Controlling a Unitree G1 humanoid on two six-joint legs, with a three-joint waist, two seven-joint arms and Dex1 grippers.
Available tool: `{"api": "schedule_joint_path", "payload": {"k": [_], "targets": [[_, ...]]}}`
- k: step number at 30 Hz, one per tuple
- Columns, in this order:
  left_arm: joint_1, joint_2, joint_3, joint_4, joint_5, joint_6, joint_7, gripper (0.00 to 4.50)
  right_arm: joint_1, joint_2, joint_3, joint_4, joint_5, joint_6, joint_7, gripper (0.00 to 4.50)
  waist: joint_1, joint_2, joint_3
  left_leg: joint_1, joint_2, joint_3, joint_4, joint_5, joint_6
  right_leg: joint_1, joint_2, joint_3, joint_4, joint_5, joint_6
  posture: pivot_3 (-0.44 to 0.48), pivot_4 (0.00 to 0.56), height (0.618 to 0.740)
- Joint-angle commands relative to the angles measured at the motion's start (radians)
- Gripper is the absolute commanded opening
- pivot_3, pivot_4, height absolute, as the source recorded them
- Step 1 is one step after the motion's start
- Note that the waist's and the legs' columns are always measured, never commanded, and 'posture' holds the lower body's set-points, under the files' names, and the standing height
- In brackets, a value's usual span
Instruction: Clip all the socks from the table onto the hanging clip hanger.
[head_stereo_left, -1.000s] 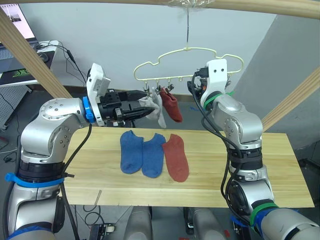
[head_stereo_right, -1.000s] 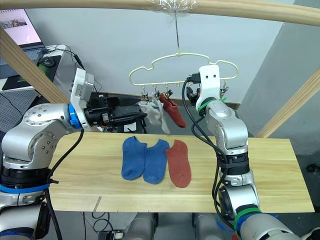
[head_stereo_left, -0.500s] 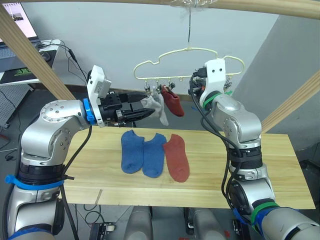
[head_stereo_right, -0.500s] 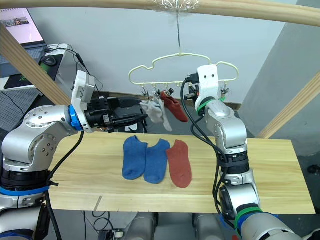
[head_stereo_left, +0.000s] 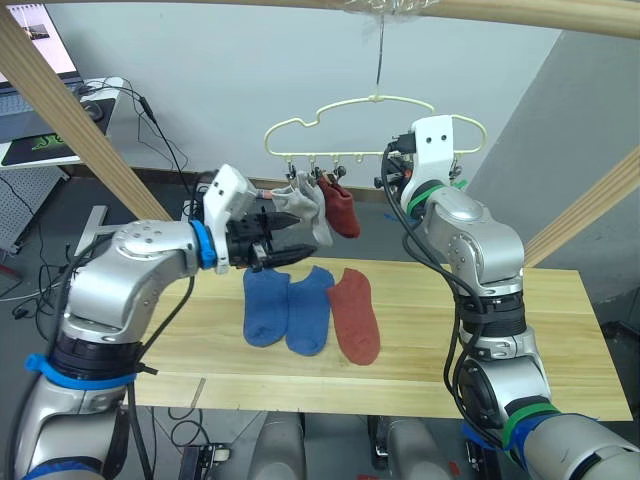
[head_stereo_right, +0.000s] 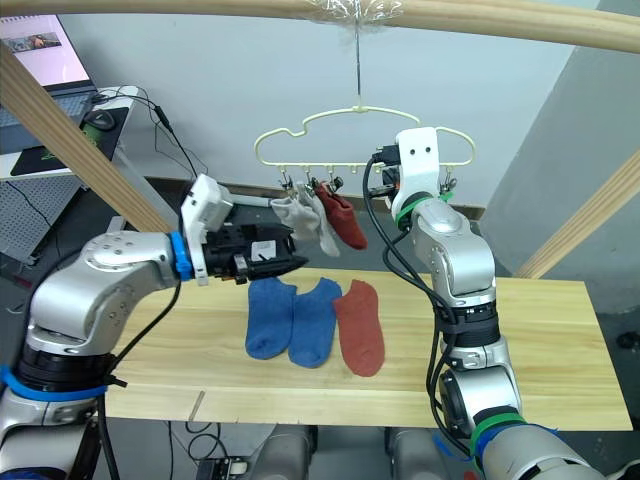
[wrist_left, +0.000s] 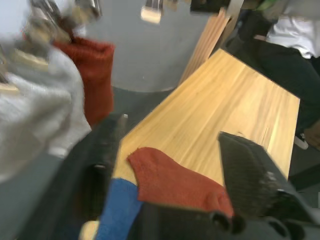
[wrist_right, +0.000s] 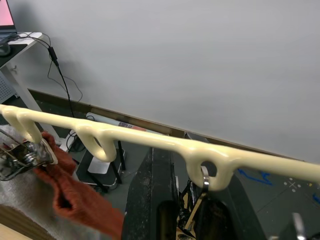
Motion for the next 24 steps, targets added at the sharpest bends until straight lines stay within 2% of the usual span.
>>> {"api": "schedule_joint_path", "payload": {"k": [1,7,14,24], "targets": [[0.002,-0.061,-0.067,0.015,0.086,-0.076,0.06,4.46,-0.036,0.002,-0.007,-0.031,0.008,-0.009,-0.001,0.02,0.001,0.0,0.0,0.0,0.0,0.0,0.0,0.0,0.0,0.0,0.0,0.0,0.0,0.0,0.0,0.168,0.232,0.74],[0.026,-0.165,-0.189,0.107,0.228,-0.189,0.114,4.46,-0.048,0.005,-0.004,-0.04,0.012,0.002,-0.003,0.02,-0.001,0.0,0.0,0.0,0.0,0.0,0.0,0.0,0.0,-0.001,0.0,0.0,0.0,0.0,0.0,0.146,0.233,0.74],[0.033,-0.258,-0.337,0.323,0.44,-0.362,0.173,4.46,-0.057,0.01,-0.001,-0.045,0.012,0.01,-0.005,0.02,-0.001,0.0,0.0,0.0,0.0,0.001,-0.001,0.0,0.0,-0.001,0.0,0.001,0.0,0.0,0.0,0.125,0.238,0.74],[-0.01,-0.404,-0.366,0.57,0.564,-0.446,0.232,4.46,-0.052,0.007,-0.003,-0.061,0.011,0.023,-0.009,0.02,-0.002,0.0,0.0,0.0,0.0,0.001,-0.001,0.0,0.001,-0.001,0.0,0.001,0.001,0.0,0.0,0.098,0.238,0.74]]}}
